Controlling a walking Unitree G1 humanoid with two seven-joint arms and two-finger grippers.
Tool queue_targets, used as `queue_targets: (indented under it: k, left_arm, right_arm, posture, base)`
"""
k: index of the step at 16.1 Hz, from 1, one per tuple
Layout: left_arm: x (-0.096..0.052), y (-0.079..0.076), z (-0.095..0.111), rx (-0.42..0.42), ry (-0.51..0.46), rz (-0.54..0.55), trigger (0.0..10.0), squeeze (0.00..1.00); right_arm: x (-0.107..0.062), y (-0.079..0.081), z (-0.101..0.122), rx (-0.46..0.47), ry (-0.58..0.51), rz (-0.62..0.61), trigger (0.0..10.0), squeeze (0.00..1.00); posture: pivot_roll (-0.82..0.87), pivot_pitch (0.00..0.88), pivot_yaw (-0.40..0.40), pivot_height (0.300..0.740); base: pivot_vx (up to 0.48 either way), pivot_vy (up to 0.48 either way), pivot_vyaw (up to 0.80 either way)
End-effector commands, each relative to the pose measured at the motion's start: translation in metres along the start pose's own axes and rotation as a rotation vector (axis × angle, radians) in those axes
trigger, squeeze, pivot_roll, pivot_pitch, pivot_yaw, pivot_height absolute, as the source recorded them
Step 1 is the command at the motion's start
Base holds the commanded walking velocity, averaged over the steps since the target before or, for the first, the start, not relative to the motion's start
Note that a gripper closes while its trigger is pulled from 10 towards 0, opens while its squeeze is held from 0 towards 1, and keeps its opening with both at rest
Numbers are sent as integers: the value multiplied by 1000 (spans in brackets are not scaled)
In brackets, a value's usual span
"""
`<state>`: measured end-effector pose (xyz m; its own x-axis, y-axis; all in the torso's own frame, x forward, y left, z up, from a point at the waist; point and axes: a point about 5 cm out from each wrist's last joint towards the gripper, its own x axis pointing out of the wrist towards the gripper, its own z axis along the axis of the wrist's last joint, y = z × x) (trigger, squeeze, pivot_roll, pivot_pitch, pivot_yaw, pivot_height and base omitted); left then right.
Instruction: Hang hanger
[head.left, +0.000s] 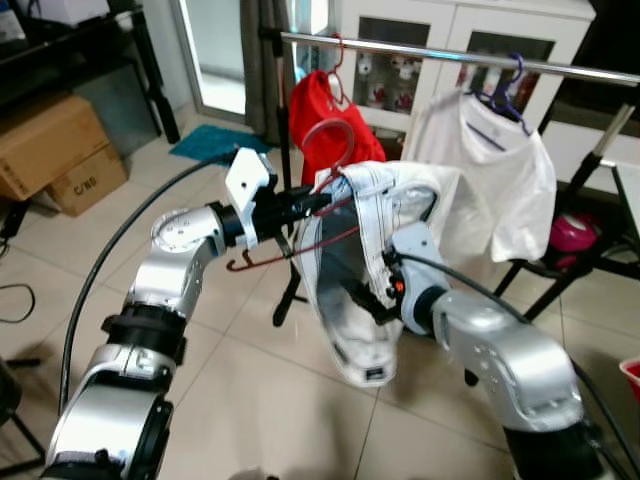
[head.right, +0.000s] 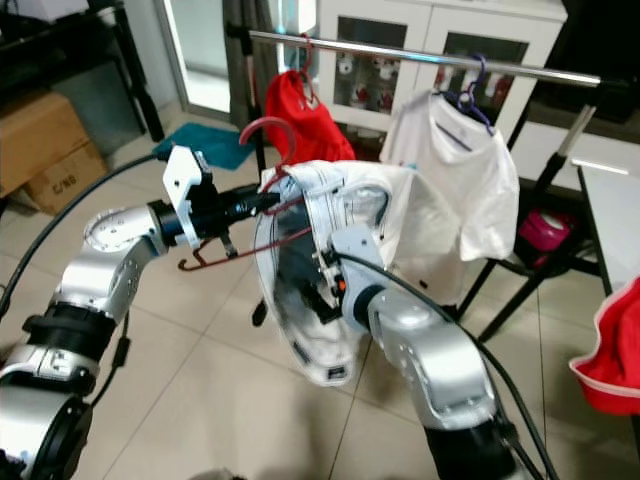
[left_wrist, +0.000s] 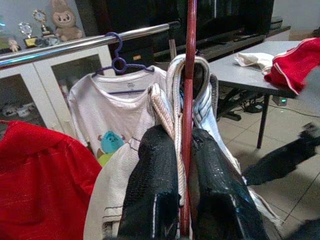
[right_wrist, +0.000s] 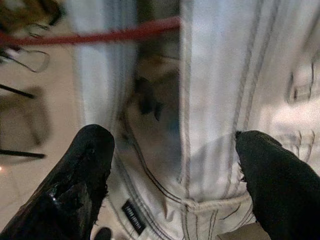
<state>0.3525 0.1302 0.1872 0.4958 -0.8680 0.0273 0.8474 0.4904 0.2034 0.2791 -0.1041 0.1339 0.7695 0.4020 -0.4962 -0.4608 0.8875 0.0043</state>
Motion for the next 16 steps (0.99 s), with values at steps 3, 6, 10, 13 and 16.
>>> queue_targets:
  k: [3, 6, 10, 13, 16]
  left_arm:
    - [-2, 9, 26, 49, -84, 15, 0, 0]
    - [-13, 8, 20, 67, -38, 12, 0, 0]
    - [-25, 5, 20, 82, -11, 7, 0, 0]
    - [-28, 1, 21, 80, -2, -6, 0, 0]
    - [-33, 1, 19, 83, 13, 5, 0, 0]
  right_arm:
    - [12, -15, 3, -28, -20, -109, 10000, 0]
    - [5, -37, 11, 5, -79, -192, 2235, 0]
    - [-2, -51, 7, 14, -105, -243, 0, 0]
    - [-5, -50, 6, 25, -120, -237, 0, 0]
    - [-5, -48, 8, 24, -147, -220, 0, 0]
  posture:
    - [-139, 0, 57, 740]
    - [-139, 0, 46, 740]
    - [-140, 0, 43, 740]
    - [-138, 0, 35, 740]
    - [-133, 0, 22, 740]
  base:
    - [0, 0, 0]
    - [0, 0, 0]
    - [0, 0, 0]
    - [0, 0, 0]
    - [0, 0, 0]
